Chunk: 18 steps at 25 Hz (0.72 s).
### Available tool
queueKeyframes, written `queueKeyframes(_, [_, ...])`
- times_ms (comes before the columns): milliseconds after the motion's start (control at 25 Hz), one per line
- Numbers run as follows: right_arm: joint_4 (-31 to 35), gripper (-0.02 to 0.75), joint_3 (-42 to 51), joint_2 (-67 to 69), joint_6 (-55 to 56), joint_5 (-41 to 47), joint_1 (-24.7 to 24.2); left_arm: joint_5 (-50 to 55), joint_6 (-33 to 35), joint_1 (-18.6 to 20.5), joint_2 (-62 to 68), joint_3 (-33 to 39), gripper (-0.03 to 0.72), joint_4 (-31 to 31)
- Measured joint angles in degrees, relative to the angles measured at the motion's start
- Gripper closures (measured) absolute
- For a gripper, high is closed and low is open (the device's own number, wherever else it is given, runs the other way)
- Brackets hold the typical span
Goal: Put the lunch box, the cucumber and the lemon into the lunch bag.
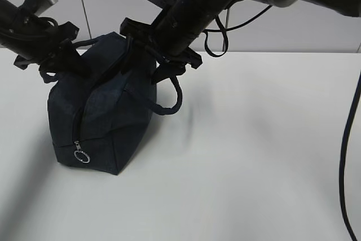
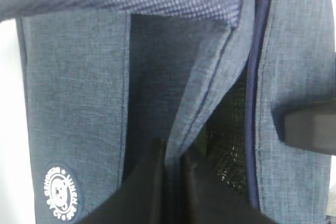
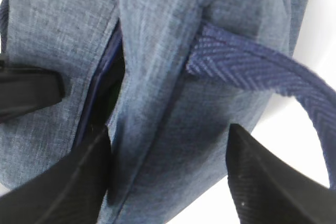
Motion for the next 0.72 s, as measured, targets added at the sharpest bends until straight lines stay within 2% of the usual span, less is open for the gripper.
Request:
queueKeyframes(160, [0.2, 0.25, 0.0, 0.7, 0.0, -0.1, 0.0, 0.0, 0.0, 0.0, 0.0, 0.0, 0.666, 0.1])
queueKeyframes(280, [0.2, 0.367, -0.1, 1.1, 0.0, -0.1, 0.0, 0.0, 0.0, 0.0, 0.0, 0.0, 0.666, 0.1])
queueKeyframes(400, [0.2, 0.537, -0.1, 1.1, 0.0, -0.1, 0.0, 0.0, 0.0, 0.0, 0.0, 0.0, 0.666, 0.1])
queueKeyframes(520, [0.1, 0.659, -0.1, 1.1, -0.1, -0.1, 0.0, 0.0, 0.0, 0.0, 0.0, 0.0, 0.675, 0.1])
queueKeyframes(640, [-0.8, 0.725, -0.1, 1.2, -0.2, -0.1, 0.0, 0.1, 0.0, 0.0, 0.0, 0.0, 0.694, -0.1])
queueKeyframes(720, [-1.6, 0.732, -0.1, 1.2, -0.3, 0.2, 0.0, 0.7, 0.0, 0.0, 0.0, 0.0, 0.697, -1.6])
